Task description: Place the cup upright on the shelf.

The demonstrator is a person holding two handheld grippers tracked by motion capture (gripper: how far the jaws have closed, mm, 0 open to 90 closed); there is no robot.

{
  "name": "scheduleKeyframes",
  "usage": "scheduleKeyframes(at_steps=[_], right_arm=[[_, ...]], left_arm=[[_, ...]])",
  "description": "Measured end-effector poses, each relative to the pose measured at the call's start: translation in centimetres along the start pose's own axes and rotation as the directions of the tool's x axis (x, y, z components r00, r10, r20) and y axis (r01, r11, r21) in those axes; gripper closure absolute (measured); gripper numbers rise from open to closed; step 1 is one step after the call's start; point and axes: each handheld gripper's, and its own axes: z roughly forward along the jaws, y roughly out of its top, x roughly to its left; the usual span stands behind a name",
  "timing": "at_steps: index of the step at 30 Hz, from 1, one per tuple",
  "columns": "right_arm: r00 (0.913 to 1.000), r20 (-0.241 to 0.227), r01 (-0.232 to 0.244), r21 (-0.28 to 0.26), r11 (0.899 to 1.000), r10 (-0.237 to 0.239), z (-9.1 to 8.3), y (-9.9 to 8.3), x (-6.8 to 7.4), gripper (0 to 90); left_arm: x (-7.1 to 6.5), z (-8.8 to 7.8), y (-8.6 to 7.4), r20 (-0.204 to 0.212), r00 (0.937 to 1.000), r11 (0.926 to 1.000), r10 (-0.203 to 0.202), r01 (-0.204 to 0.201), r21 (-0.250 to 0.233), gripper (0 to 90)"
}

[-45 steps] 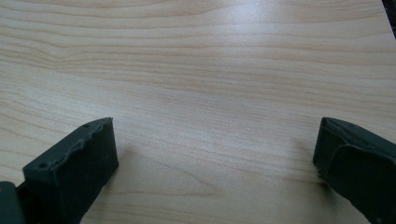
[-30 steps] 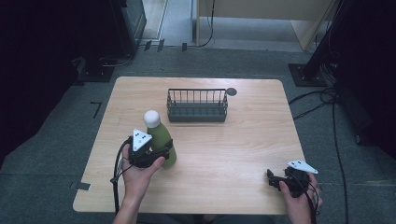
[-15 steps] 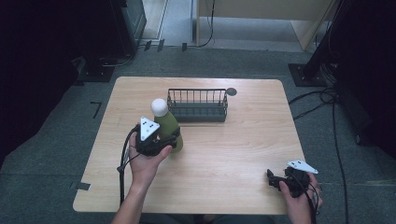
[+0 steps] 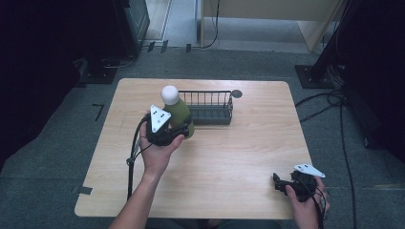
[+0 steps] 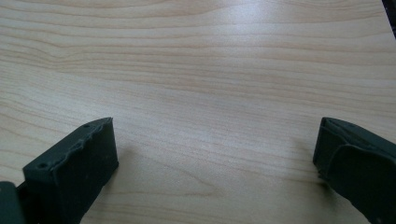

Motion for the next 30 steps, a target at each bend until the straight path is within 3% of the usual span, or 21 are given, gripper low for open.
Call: scheduleKeyframes(at_steps=[5,16,21,27,30], right_arm=[[1.0000,0.000,0.000,0.000,1.000,0.000,0.0,0.0,0.0,0.0],[1.0000,0.000,0.001,0.001,1.000,-0.001,0.0,0.0,0.0,0.0],[1.0000,0.000,0.001,0.001,1.000,-0.001,0.0,0.0,0.0,0.0],[1.0000,0.000,0.001,0.001,1.000,-0.001,0.0,0.0,0.0,0.0],[1.0000,0.000,0.001,0.002,1.000,-0.001,0.0,0.0,0.0,0.0]], left_arm=[[-0.3,0.3,1.3,-0.015,0.9999,0.9985,0.004,-0.005,-0.055,21.9],[-0.4,2.5,3.6,-0.032,0.9995,0.9941,0.007,-0.011,-0.108,21.9],[0.2,4.1,3.8,-0.047,0.9986,0.9922,-0.023,0.017,-0.123,22.0],[0.8,6.2,3.7,-0.082,0.9966,0.9916,-0.003,-0.007,-0.129,21.9],[1.2,6.9,3.8,-0.093,0.9956,0.9922,-0.015,0.004,-0.125,21.9]])
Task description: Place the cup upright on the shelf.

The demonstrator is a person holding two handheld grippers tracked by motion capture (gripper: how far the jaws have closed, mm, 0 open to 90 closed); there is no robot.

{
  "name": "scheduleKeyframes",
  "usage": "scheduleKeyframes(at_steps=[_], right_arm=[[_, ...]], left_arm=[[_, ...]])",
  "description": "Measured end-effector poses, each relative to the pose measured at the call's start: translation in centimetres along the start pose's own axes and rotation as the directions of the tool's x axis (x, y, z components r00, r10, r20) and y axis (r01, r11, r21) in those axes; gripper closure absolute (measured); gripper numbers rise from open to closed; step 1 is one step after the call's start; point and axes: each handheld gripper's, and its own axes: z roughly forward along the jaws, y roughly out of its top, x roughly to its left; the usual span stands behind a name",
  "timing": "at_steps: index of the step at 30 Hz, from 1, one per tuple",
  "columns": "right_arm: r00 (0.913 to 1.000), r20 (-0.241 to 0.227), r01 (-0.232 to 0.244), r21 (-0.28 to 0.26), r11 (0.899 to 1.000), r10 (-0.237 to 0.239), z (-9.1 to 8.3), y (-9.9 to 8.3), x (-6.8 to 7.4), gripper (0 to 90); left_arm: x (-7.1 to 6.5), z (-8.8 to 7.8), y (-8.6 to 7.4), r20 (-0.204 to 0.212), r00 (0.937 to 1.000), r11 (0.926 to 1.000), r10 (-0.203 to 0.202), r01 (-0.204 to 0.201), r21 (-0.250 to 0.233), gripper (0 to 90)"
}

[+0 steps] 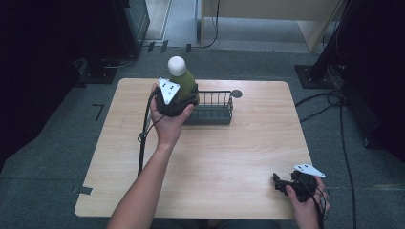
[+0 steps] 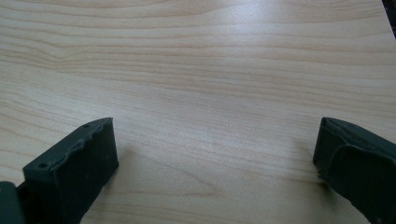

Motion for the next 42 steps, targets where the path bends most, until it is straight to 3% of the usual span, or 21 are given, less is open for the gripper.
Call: scheduleKeyframes(at_steps=[2,11,20,27,33,38,42], right_arm=[[1.0000,0.000,0.000,0.000,1.000,0.000,0.0,0.0,0.0,0.0],[1.0000,0.000,-0.001,0.000,1.000,0.001,0.0,0.0,0.0,0.0],[1.0000,0.000,0.000,0.000,1.000,0.000,0.0,0.0,0.0,0.0],[1.0000,0.000,0.000,0.000,1.000,0.000,0.0,0.0,0.0,0.0],[1.0000,0.000,0.000,0.000,1.000,0.000,0.0,0.0,0.0,0.0],[1.0000,0.000,-0.001,0.000,1.000,0.001,0.0,0.0,0.0,0.0],[1.0000,0.000,0.000,0.000,1.000,0.000,0.0,0.0,0.0,0.0]], left_arm=[[0.2,0.5,-0.1,-0.011,0.9999,0.9999,-0.010,0.010,0.008,21.9],[0.8,2.7,-0.8,-0.037,0.9992,0.9969,0.016,-0.013,0.077,21.9],[1.5,4.6,-1.9,-0.055,0.9985,0.9860,-0.001,0.010,0.167,21.9],[2.0,5.6,-2.6,-0.073,0.9971,0.9771,-0.021,0.036,0.210,21.8],[2.4,6.0,-2.8,-0.057,0.9979,0.9732,-0.031,0.043,0.226,21.8],[2.5,6.6,-2.7,-0.034,0.9993,0.9692,-0.015,0.023,0.245,21.5],[2.6,7.0,-2.5,-0.028,0.9988,0.9650,-0.040,0.045,0.258,20.7]])
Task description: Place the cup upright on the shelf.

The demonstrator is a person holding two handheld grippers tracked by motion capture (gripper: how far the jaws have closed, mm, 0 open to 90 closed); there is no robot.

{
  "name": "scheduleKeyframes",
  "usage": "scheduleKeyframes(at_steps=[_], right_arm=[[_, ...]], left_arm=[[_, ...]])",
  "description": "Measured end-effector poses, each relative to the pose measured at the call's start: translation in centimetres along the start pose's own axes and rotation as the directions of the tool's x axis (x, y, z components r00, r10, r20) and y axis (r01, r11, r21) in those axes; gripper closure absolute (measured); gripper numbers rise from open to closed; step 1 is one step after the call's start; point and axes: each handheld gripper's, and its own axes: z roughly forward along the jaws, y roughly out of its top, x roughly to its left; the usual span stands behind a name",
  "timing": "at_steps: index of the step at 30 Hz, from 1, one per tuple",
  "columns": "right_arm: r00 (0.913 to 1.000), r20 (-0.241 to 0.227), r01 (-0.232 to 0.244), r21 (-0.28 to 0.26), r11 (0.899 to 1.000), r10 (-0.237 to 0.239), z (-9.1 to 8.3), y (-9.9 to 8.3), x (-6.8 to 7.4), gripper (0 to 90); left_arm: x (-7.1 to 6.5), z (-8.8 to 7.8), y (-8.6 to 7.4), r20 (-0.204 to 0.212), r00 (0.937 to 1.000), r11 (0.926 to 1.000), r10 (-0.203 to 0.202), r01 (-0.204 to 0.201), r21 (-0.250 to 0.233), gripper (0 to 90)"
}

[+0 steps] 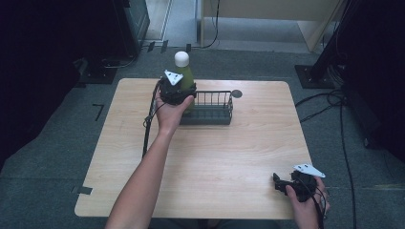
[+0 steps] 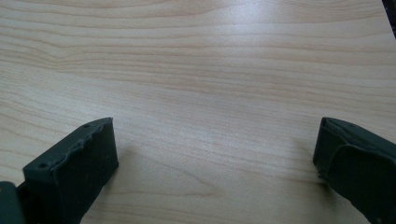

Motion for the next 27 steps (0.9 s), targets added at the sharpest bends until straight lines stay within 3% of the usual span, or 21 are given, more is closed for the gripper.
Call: scheduleKeyframes(at_steps=[10,20,23,27], right_arm=[[1.0000,0.000,0.000,0.000,1.000,0.000,0.0,0.0,0.0,0.0],[1.0000,0.000,0.000,0.000,1.000,0.000,0.0,0.0,0.0,0.0],[1.0000,0.000,0.000,0.000,1.000,0.000,0.0,0.0,0.0,0.0],[1.0000,-0.001,0.000,0.000,1.000,0.000,0.0,0.0,0.0,0.0]], left_arm=[[0.4,0.0,0.3,0.015,0.9992,0.9992,-0.037,0.037,0.014,14.6],[0.7,0.0,0.4,0.018,0.9979,0.9960,-0.062,0.061,0.065,7.8],[1.0,-0.3,0.4,0.030,0.9963,0.9939,-0.080,0.077,0.078,0.3],[1.2,-0.8,0.5,0.037,0.9946,0.9912,-0.097,0.093,0.094,0.0]])
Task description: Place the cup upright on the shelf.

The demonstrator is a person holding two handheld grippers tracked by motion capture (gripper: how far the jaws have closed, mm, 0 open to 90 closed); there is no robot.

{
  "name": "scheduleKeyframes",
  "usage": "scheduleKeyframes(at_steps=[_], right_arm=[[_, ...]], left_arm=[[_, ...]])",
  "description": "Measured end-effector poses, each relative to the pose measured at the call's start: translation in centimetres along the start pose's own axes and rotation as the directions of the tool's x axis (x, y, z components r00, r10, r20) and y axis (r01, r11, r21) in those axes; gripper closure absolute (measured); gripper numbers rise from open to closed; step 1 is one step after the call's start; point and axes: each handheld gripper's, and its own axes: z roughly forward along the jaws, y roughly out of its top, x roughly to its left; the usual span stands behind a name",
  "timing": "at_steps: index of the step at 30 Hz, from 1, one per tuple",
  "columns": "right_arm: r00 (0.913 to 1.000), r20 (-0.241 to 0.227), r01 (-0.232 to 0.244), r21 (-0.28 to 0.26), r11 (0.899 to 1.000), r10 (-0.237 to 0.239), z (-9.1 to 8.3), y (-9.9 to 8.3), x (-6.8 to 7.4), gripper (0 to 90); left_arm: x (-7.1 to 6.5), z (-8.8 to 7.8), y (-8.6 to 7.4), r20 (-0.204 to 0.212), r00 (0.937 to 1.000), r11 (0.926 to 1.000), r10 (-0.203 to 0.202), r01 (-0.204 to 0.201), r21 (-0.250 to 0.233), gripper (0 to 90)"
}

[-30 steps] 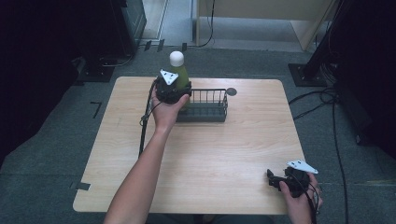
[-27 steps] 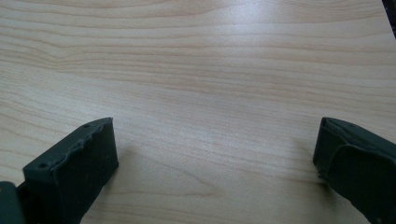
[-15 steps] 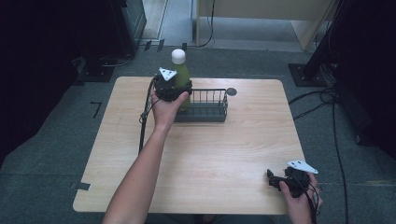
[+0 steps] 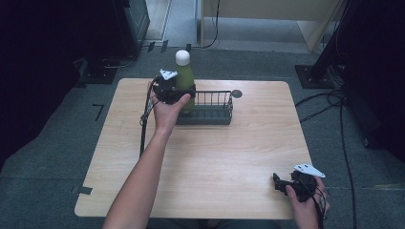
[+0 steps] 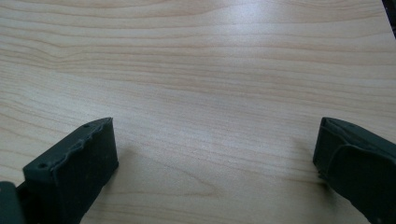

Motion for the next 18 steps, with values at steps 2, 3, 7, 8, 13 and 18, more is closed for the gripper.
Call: scheduleKeyframes(at_steps=[2,3,7,8,13,18], right_arm=[[1.0000,0.000,0.000,0.000,1.000,0.000,0.0,0.0,0.0,0.0],[1.0000,0.000,0.000,0.000,1.000,0.000,0.0,0.0,0.0,0.0],[1.0000,0.000,0.000,0.000,1.000,0.000,0.0,0.0,0.0,0.0],[1.0000,0.000,0.000,0.000,1.000,0.000,0.0,0.0,0.0,0.0],[1.0000,0.000,0.000,0.000,1.000,0.000,0.0,0.0,0.0,0.0],[1.0000,0.000,0.000,0.000,1.000,0.000,0.0,0.0,0.0,0.0]], left_arm=[[0.0,-0.3,-0.1,0.006,1.0000,1.0000,0.008,-0.008,0.005,0.0],[0.0,-0.5,-0.2,0.009,0.9999,0.9999,0.012,-0.012,0.003,0.0],[0.2,-1.4,-0.4,0.028,0.9994,0.9996,-0.019,0.019,-0.020,0.0],[0.2,-1.6,-0.4,0.030,0.9994,0.9995,-0.019,0.019,-0.025,0.0],[0.1,-2.8,-0.5,0.044,0.9990,0.9988,0.002,0.000,-0.049,0.0],[0.3,-4.2,-1.1,0.057,0.9984,0.9971,0.005,-0.001,-0.076,0.0]])
